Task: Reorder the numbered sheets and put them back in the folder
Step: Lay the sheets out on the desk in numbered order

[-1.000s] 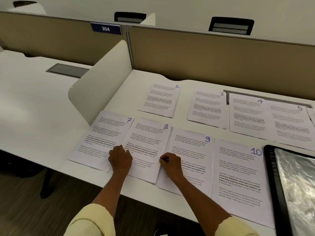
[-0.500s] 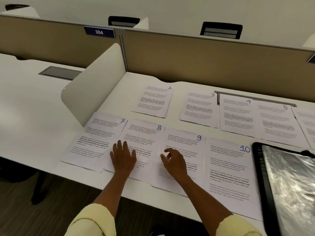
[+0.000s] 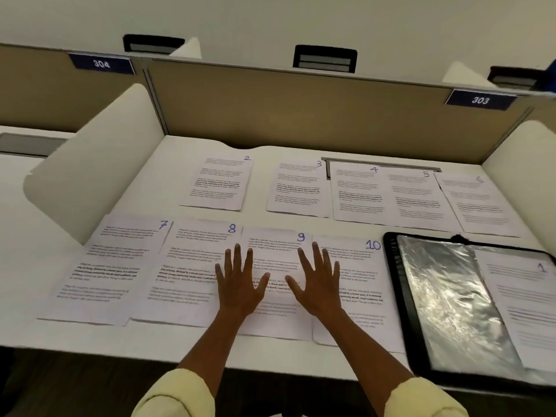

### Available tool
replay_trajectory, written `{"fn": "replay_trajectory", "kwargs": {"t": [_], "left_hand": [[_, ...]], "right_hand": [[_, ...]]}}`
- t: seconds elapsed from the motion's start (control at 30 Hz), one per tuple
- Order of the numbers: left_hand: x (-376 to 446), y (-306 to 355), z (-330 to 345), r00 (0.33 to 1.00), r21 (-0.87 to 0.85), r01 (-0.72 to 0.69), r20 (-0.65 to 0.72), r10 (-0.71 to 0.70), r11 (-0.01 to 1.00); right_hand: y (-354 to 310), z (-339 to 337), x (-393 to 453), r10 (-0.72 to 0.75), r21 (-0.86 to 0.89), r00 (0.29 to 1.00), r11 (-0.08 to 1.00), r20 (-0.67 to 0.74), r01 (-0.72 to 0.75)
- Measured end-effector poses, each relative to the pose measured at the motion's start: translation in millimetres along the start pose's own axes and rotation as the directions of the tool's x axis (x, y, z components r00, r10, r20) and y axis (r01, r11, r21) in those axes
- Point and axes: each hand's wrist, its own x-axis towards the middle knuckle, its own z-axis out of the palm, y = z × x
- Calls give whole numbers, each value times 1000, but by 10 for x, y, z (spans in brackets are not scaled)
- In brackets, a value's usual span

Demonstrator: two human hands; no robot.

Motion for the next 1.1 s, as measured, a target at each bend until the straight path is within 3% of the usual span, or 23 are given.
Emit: {"fn": "replay_trajectory", "kwargs": {"t": [0.5,1.1], "left_hand": [[-122,1591,509,943,-8,-314,118,312,950],[-608,3933,1020,850,-73,-437,292,438,896]], "right_hand": [[1390,-385,-702,346,12,937,938,-36,-346],[3701,-1070,-1387,567,91,823,822,-37,-562]]}}
